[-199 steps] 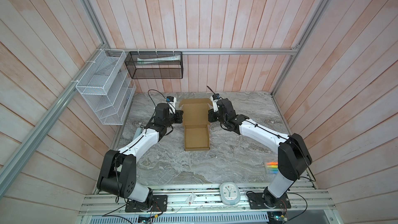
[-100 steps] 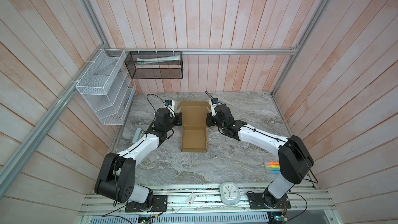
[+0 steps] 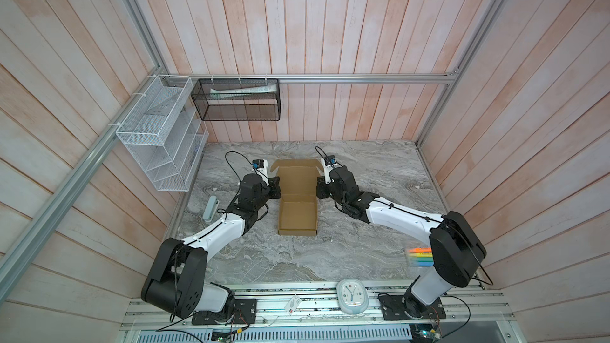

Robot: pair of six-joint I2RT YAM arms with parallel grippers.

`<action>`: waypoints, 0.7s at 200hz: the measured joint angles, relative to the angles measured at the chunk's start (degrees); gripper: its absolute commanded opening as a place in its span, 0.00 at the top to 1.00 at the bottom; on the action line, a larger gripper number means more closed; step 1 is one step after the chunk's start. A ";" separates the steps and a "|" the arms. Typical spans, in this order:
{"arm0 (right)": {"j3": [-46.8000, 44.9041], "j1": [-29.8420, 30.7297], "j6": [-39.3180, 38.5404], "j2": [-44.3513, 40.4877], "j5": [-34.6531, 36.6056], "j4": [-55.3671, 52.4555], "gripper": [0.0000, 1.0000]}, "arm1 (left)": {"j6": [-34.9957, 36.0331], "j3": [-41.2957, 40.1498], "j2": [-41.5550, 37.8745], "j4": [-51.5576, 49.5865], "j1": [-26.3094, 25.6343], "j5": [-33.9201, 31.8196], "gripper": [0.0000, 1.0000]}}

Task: Assemble paper box
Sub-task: Fold the lid at the center of the table.

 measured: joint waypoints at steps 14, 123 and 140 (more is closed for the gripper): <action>-0.26 0.15 0.02 -0.24 0.00 0.28 1.00 | -0.20 -0.92 -0.70 0.57 -0.04 -0.04 1.00; -3.02 2.29 0.24 -1.64 1.11 2.21 1.00 | -2.14 -6.56 -4.81 4.00 -0.63 -1.33 1.00; -3.32 2.56 0.52 -1.70 1.40 2.40 1.00 | -2.34 -6.97 -5.11 4.26 -0.85 -1.70 1.00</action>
